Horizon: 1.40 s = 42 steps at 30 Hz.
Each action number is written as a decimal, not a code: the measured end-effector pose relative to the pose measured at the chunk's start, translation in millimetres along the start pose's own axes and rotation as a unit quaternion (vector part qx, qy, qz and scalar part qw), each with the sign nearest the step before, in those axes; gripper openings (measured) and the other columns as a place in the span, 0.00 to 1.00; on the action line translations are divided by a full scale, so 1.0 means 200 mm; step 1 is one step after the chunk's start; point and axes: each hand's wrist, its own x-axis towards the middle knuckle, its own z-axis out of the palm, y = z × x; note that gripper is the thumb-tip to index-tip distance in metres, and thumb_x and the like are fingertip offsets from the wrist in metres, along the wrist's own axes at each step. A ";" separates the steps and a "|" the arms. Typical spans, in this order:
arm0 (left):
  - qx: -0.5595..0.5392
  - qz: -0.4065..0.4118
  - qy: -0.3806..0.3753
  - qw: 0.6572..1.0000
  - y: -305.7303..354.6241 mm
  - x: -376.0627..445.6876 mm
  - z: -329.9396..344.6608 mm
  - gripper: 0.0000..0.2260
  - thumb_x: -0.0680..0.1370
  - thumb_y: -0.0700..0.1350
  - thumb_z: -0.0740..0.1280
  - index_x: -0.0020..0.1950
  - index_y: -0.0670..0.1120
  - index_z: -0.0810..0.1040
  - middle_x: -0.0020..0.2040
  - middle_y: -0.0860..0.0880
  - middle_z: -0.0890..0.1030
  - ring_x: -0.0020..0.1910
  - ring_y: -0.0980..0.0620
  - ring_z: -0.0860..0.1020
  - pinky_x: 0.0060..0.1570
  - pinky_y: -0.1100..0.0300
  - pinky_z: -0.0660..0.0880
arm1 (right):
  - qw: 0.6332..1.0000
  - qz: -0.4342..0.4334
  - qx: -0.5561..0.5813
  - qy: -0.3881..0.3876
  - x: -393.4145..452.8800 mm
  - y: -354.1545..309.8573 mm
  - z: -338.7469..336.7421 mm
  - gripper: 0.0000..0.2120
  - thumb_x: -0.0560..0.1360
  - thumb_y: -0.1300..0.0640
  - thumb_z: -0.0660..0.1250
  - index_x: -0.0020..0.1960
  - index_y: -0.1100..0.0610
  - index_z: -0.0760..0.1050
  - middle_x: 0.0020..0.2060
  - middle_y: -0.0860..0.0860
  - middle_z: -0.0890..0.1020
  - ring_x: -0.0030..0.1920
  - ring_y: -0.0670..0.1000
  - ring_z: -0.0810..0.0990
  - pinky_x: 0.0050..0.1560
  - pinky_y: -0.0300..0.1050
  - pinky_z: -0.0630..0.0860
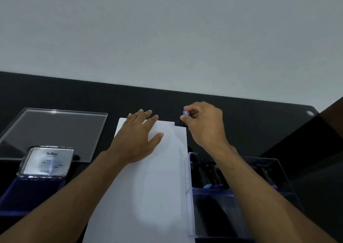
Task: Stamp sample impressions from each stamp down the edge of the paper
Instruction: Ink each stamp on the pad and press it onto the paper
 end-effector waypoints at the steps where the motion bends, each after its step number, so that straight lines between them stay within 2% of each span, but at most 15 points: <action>1: 0.002 -0.001 -0.005 1.000 0.00 0.01 0.01 0.32 0.79 0.66 0.53 0.80 0.52 0.62 0.81 0.50 0.60 0.81 0.48 0.52 0.80 0.49 0.47 | 1.000 0.000 -0.004 -0.002 0.01 0.01 0.01 0.08 0.74 0.57 0.74 0.53 0.55 0.83 0.47 0.47 0.82 0.43 0.43 0.81 0.48 0.31 0.74; 4: 0.009 0.001 -0.009 1.000 -0.02 0.04 0.04 0.34 0.77 0.67 0.51 0.80 0.53 0.63 0.81 0.50 0.60 0.81 0.48 0.53 0.80 0.47 0.48 | 1.000 0.001 -0.002 -0.010 0.02 0.02 0.04 0.08 0.74 0.58 0.74 0.52 0.55 0.83 0.47 0.47 0.82 0.43 0.44 0.81 0.47 0.31 0.75; 11: 0.037 0.019 0.009 0.999 -0.08 0.03 0.13 0.33 0.78 0.67 0.48 0.77 0.51 0.69 0.79 0.49 0.66 0.79 0.45 0.59 0.78 0.44 0.51 | 1.000 0.006 0.004 -0.030 0.03 0.03 0.07 0.09 0.74 0.59 0.74 0.55 0.56 0.83 0.49 0.49 0.82 0.45 0.45 0.81 0.53 0.39 0.80; 16: 0.042 0.017 0.011 0.999 -0.08 0.03 0.13 0.34 0.78 0.68 0.46 0.78 0.52 0.67 0.79 0.49 0.65 0.80 0.46 0.57 0.79 0.46 0.48 | 0.999 0.015 -0.003 -0.033 0.04 0.02 0.08 0.09 0.75 0.59 0.73 0.55 0.56 0.83 0.49 0.49 0.82 0.45 0.45 0.81 0.54 0.39 0.79; 21: 0.047 0.029 0.003 0.998 -0.07 0.02 0.12 0.30 0.79 0.67 0.44 0.79 0.60 0.62 0.80 0.48 0.63 0.80 0.45 0.56 0.78 0.44 0.47 | 0.999 0.023 -0.016 -0.040 0.04 0.02 0.08 0.10 0.75 0.58 0.73 0.56 0.56 0.82 0.50 0.49 0.82 0.46 0.46 0.81 0.56 0.41 0.79; 28: 0.054 0.032 0.007 0.998 -0.07 0.02 0.12 0.29 0.79 0.65 0.45 0.77 0.60 0.67 0.79 0.47 0.64 0.80 0.44 0.57 0.79 0.43 0.49 | 0.998 0.028 -0.027 -0.043 0.05 0.03 0.10 0.10 0.75 0.57 0.73 0.56 0.55 0.82 0.50 0.48 0.81 0.45 0.45 0.80 0.53 0.35 0.76; 37: 0.049 0.027 0.001 0.998 -0.07 0.03 0.12 0.31 0.78 0.66 0.42 0.78 0.60 0.66 0.80 0.48 0.62 0.81 0.45 0.55 0.79 0.43 0.48 | 0.998 0.020 -0.032 -0.044 0.04 0.04 0.12 0.09 0.75 0.58 0.73 0.55 0.55 0.82 0.50 0.49 0.81 0.45 0.45 0.80 0.54 0.38 0.79; 42: 0.052 0.028 0.001 0.998 -0.07 0.02 0.12 0.31 0.79 0.66 0.42 0.78 0.61 0.65 0.81 0.49 0.61 0.81 0.46 0.54 0.79 0.44 0.47 | 0.997 0.024 -0.049 -0.052 0.06 0.04 0.13 0.09 0.75 0.57 0.73 0.55 0.54 0.82 0.51 0.48 0.82 0.45 0.45 0.80 0.52 0.34 0.76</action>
